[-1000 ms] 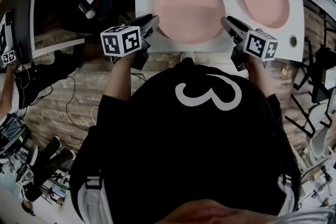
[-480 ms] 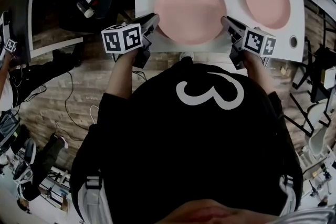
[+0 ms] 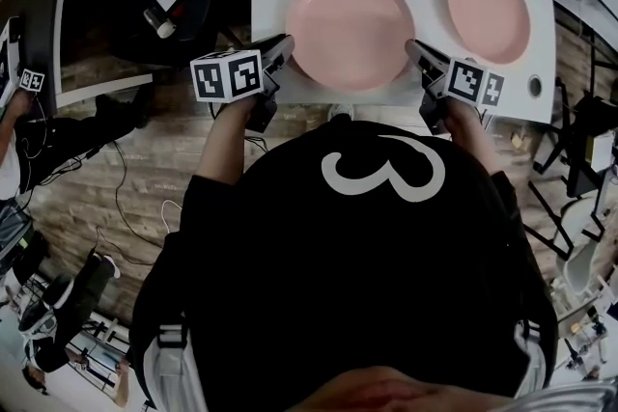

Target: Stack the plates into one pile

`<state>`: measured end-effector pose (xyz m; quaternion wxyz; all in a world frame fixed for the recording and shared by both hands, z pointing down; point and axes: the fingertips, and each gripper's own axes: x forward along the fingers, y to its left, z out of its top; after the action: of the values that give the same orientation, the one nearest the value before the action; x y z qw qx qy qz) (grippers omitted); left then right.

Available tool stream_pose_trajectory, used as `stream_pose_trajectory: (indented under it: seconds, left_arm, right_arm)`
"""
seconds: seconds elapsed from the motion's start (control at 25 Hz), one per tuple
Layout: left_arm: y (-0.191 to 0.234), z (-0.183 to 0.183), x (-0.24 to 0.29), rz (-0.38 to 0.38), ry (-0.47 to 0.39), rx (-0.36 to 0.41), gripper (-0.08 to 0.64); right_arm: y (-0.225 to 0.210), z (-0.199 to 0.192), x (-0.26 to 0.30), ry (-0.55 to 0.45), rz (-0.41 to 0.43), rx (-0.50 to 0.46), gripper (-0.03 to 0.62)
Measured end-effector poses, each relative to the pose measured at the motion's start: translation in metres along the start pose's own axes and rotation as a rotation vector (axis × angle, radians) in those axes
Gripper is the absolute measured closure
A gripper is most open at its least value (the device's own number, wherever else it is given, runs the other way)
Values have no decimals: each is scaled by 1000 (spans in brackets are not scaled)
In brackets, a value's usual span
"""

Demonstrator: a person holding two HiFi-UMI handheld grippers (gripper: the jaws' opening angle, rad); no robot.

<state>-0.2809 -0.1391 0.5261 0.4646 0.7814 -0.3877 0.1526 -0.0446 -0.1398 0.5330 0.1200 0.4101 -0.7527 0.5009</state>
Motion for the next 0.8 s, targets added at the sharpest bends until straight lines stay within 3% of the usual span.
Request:
stream_pose_trajectory:
  seconds: [0.28, 0.8]
  left_arm:
    - [-1, 0, -4, 47, 26, 40, 497]
    - [-46, 14, -3, -6, -1, 80, 506]
  right_arm:
    - [4, 0, -3, -9, 6, 7, 525]
    - [-3, 13, -46, -96, -19, 3, 538]
